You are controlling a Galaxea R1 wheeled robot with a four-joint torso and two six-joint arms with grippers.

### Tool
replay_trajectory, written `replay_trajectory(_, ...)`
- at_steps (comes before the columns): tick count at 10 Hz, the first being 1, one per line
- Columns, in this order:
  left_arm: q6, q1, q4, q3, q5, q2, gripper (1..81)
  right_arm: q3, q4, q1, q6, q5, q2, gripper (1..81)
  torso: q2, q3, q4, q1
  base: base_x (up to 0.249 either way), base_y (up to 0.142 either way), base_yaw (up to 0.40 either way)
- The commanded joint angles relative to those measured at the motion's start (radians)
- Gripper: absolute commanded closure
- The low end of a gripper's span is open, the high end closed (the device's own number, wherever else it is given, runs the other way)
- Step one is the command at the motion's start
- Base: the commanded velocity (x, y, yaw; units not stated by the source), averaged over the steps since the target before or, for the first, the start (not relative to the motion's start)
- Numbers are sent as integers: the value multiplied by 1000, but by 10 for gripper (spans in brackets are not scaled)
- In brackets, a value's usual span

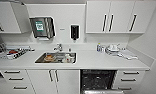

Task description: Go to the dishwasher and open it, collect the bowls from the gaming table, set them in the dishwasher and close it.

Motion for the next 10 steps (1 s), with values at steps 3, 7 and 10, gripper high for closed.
replay_trajectory(3, 9, -23, 8, -142, 58, 95, 10, -100, -10, 40, -1, -46, 51, 10, 159, 11, 0, -103, 0, 0, 0)
replay_trajectory(7, 9, -23, 6, -164, 58, 103, 10, -117, -12, 39, -1, -46, 66, 10, 282, 133, -25, -181, 0, 0, 0)
replay_trajectory(10, 9, -21, 6, -164, 58, 107, 10, -119, -13, 40, -3, -46, 66, 10, 378, 176, -15, -245, 0, 0, 0)
